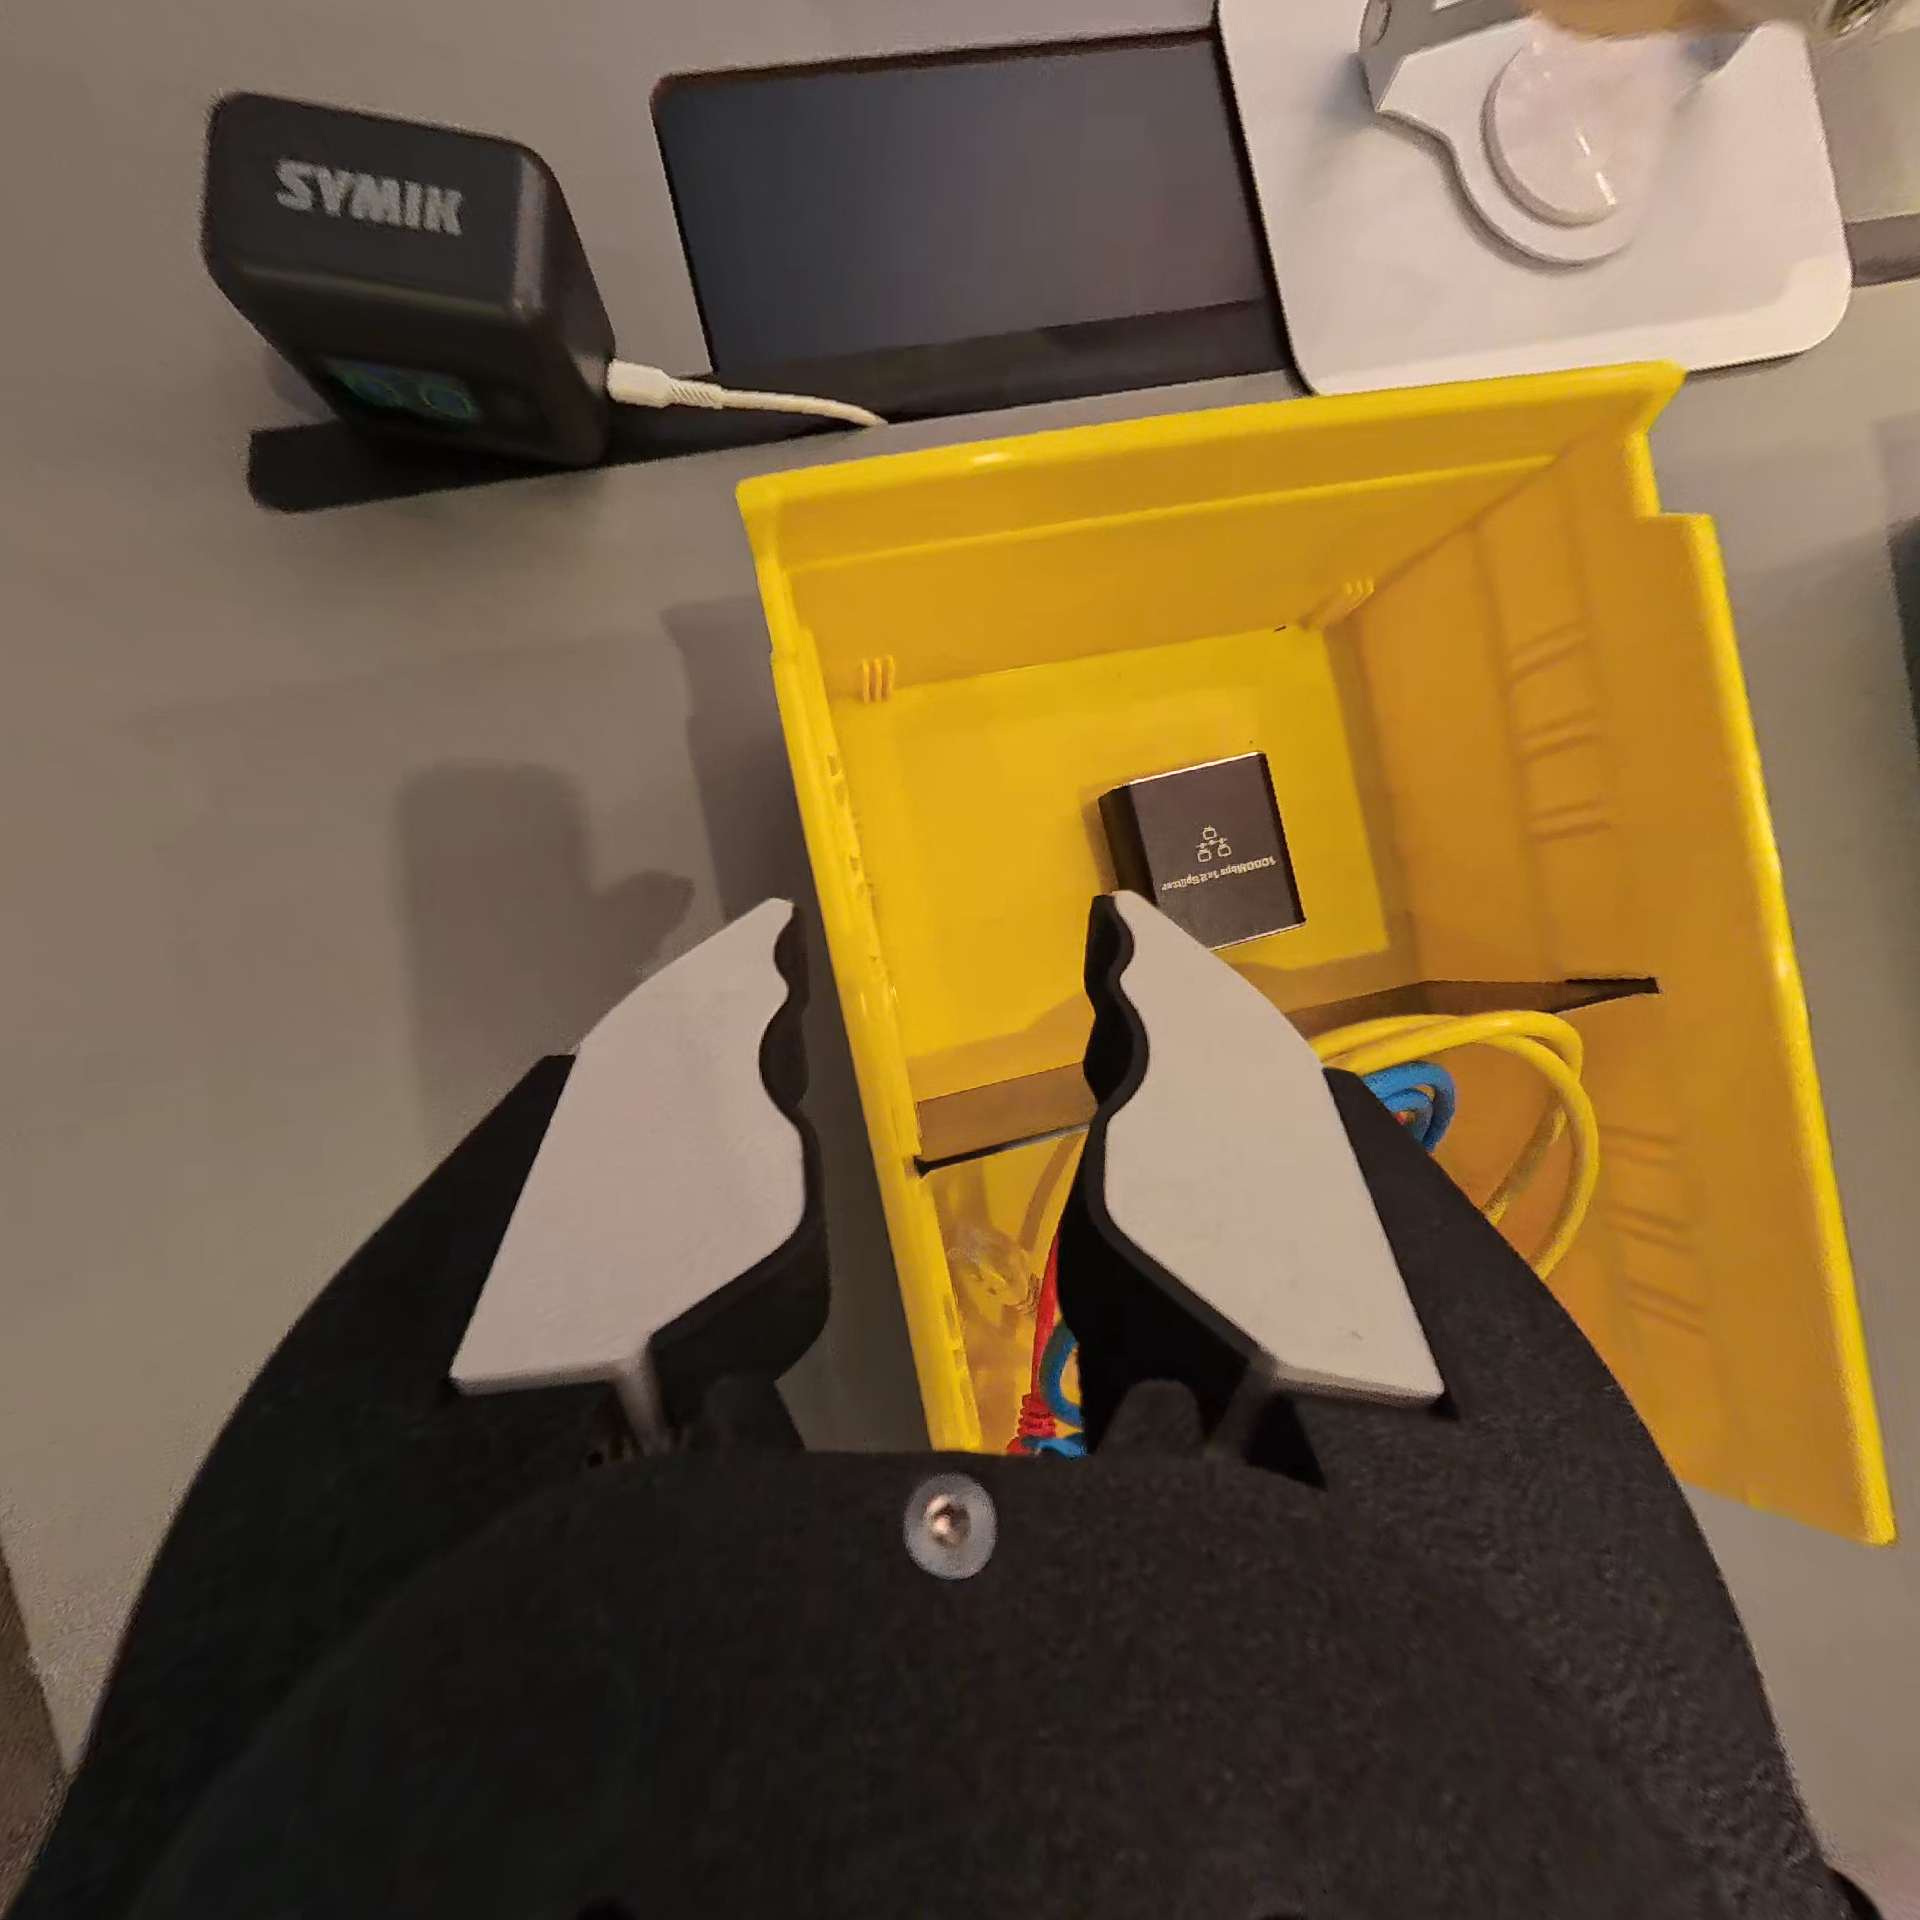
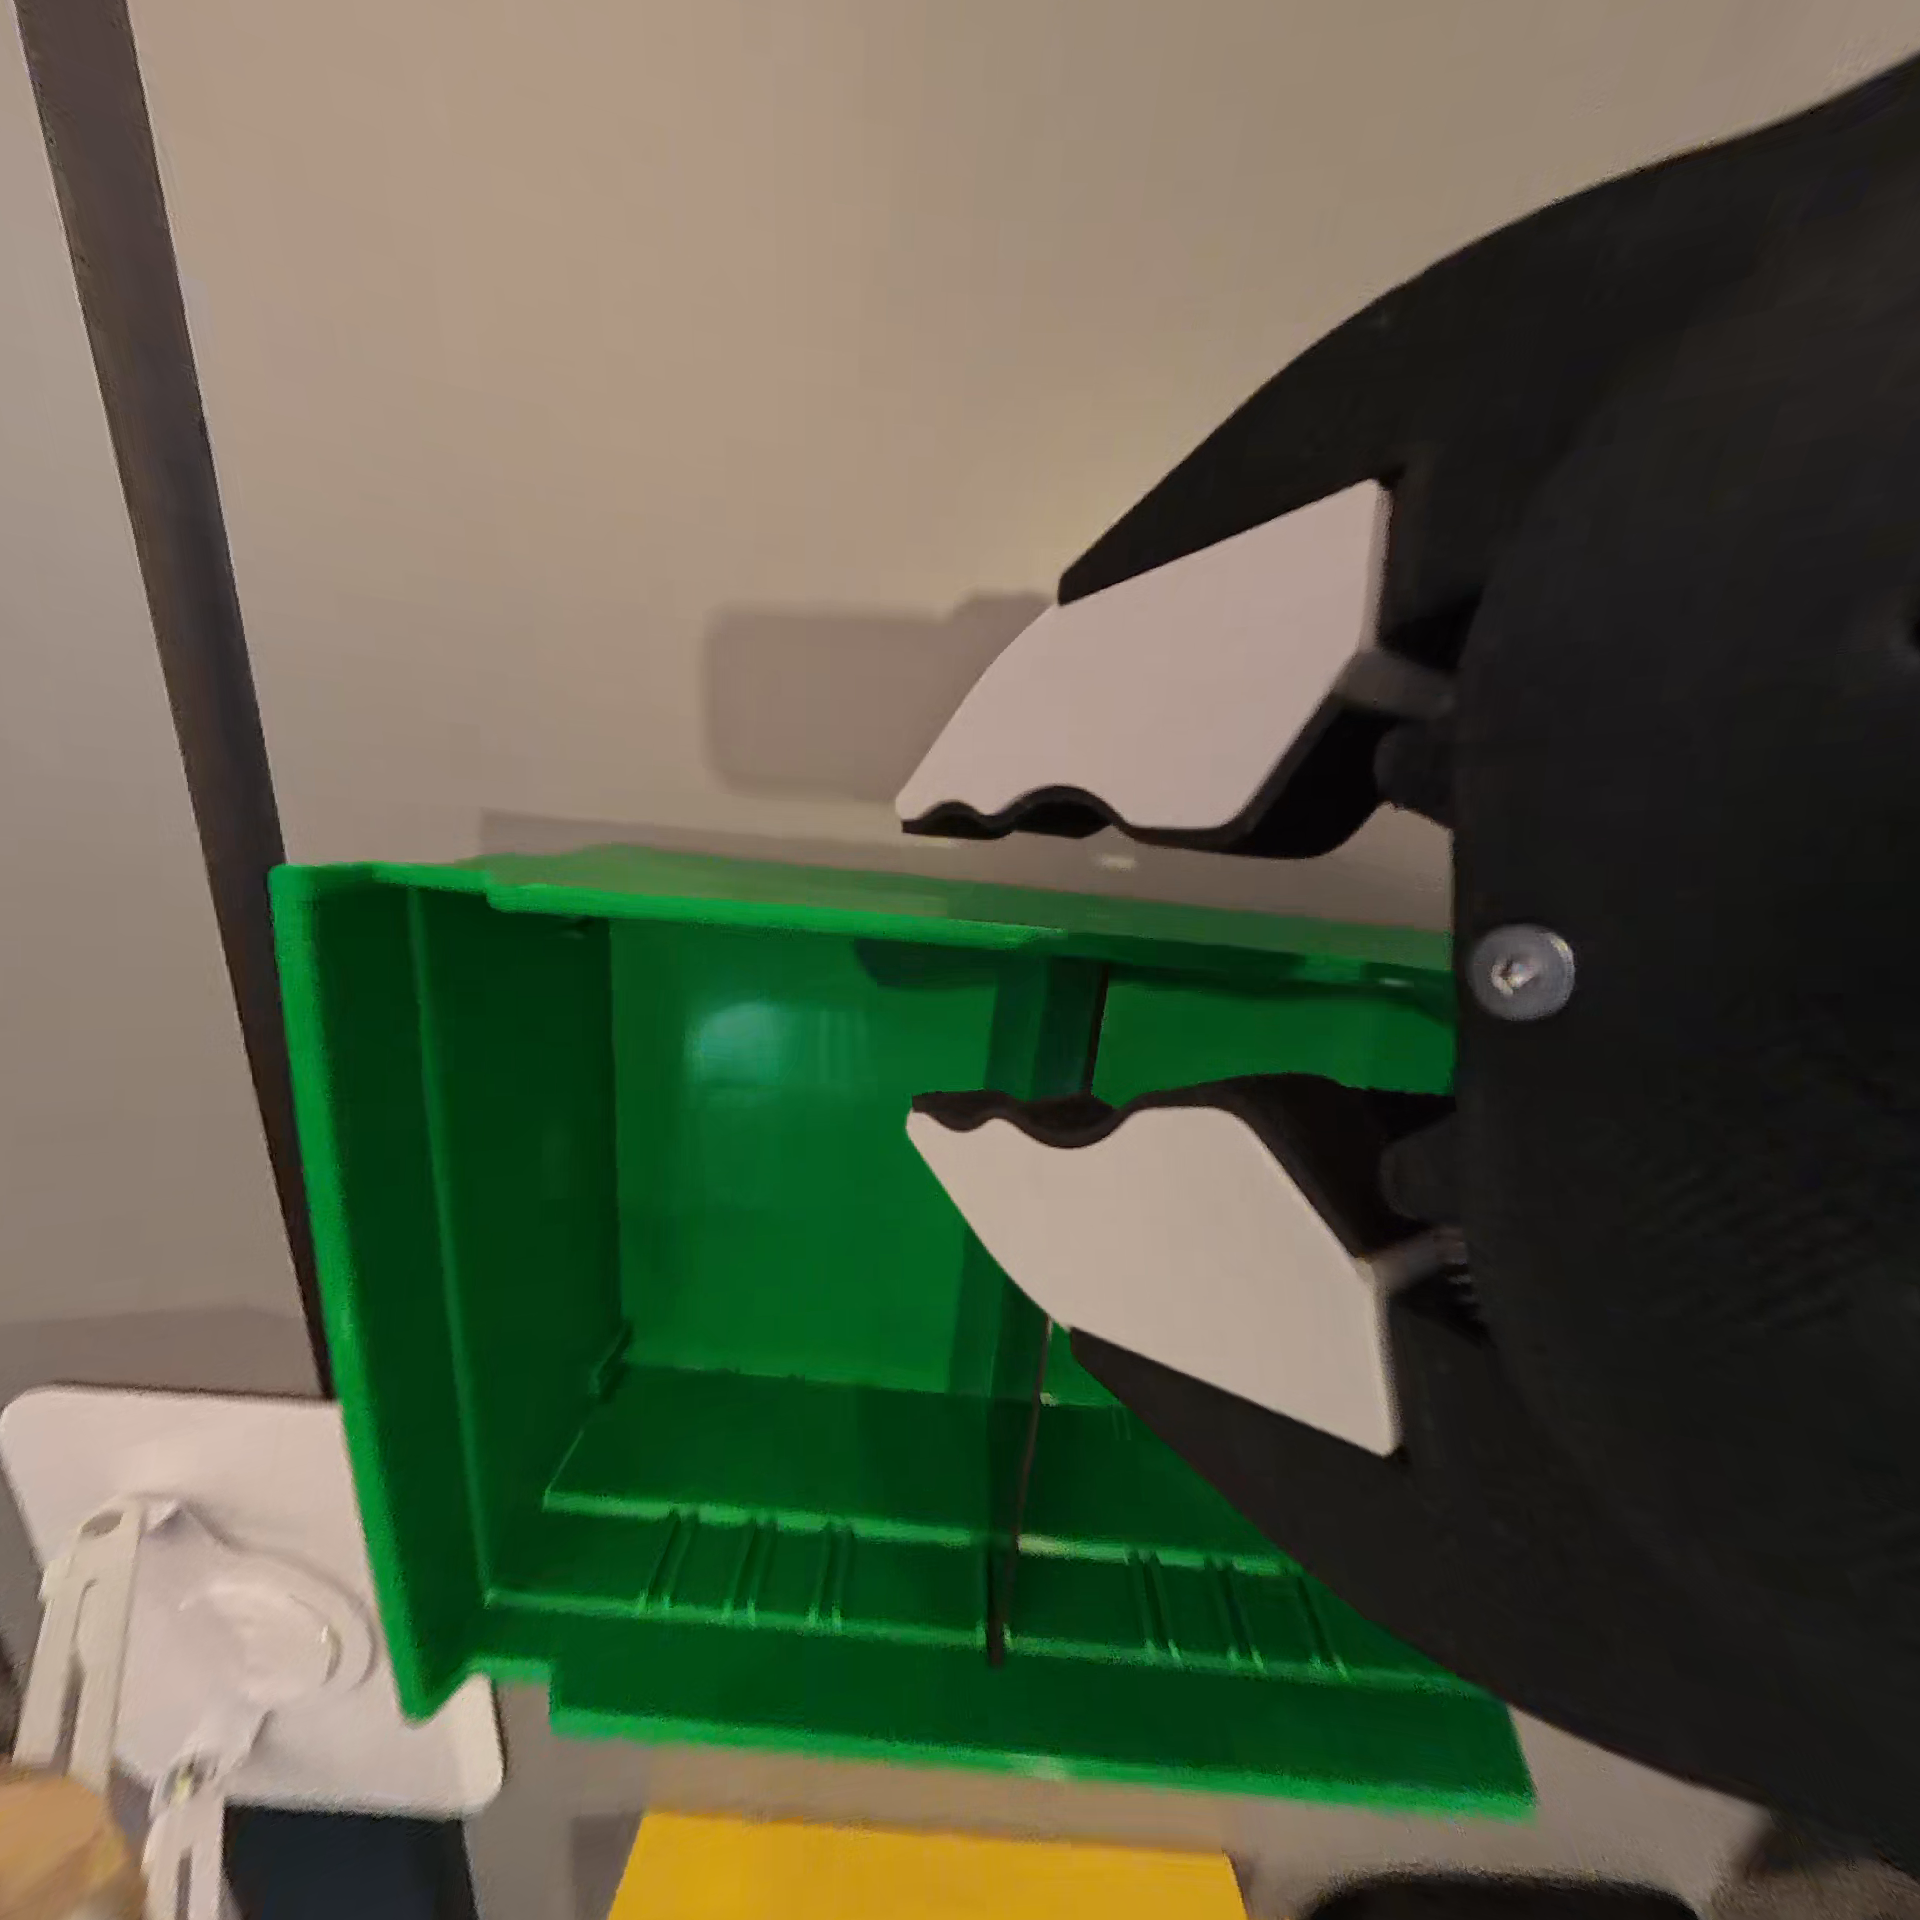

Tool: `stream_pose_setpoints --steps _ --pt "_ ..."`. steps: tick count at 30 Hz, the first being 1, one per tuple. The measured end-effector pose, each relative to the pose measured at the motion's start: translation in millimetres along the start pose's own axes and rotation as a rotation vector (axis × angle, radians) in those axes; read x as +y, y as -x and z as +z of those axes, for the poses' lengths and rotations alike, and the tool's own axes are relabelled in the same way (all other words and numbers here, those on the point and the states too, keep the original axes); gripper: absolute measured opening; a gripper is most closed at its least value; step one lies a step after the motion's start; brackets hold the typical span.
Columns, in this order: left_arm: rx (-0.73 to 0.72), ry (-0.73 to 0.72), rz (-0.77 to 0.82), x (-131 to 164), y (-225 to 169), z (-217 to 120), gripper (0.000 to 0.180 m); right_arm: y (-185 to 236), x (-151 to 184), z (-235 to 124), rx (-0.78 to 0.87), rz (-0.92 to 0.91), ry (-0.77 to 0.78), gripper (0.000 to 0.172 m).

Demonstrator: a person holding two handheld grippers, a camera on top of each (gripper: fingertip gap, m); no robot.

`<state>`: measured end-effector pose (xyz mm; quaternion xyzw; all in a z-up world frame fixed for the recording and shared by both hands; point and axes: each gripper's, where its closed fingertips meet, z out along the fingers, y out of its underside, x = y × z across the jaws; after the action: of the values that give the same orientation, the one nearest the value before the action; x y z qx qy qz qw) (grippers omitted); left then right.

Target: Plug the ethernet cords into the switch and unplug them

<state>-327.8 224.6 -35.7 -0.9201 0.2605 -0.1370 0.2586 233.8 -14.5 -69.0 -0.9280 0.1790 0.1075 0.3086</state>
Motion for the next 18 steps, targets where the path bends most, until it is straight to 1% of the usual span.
stream_pose_setpoints --steps 2,3,4,5,7,8,9,10,12,14,16,18 --pt "-0.025 0.041 0.015 6.4 1.7 8.2 0.050 -7.1 -0.5 2.7 0.102 -0.076 -0.028 0.048" --pt "-0.047 0.070 0.031 10.8 4.6 11.9 0.049 -12.2 -0.4 1.2 0.153 -0.089 0.002 0.048" --pt "-0.069 0.100 0.048 15.4 8.1 15.9 0.048 -12.1 1.0 -0.2 0.169 -0.106 0.030 0.048" --pt "-0.090 0.128 0.067 19.7 11.6 19.9 0.047 -7.6 4.1 1.0 0.151 -0.141 0.052 0.046" --pt "-0.122 0.180 0.102 27.5 17.8 27.8 0.041 -11.2 18.2 9.1 0.157 -0.156 0.144 0.043" --pt "-0.138 0.205 0.121 31.3 20.9 31.8 0.039 -10.3 26.5 16.8 0.128 -0.153 0.192 0.039" --pt "-0.162 0.233 0.145 35.3 25.2 35.6 0.033 -9.2 33.6 24.4 0.094 -0.142 0.229 0.034" --pt "-0.187 0.266 0.174 39.5 29.5 39.8 0.029 -1.4 33.0 28.2 0.017 -0.095 0.222 0.028" --pt "-0.157 0.306 0.167 42.6 26.1 43.4 0.017 -8.0 32.7 24.4 0.016 -0.036 0.213 0.011" --pt "-0.143 0.321 0.159 43.2 26.4 43.2 0.014 -12.6 38.1 18.7 0.036 -0.076 0.214 0.010" --pt "-0.132 0.334 0.168 43.9 30.0 42.2 0.013 -20.3 45.2 10.8 0.075 -0.074 0.233 0.008" --pt "-0.157 0.352 0.191 45.9 40.8 39.0 0.015 -27.9 45.3 6.6 0.095 -0.088 0.216 0.007"
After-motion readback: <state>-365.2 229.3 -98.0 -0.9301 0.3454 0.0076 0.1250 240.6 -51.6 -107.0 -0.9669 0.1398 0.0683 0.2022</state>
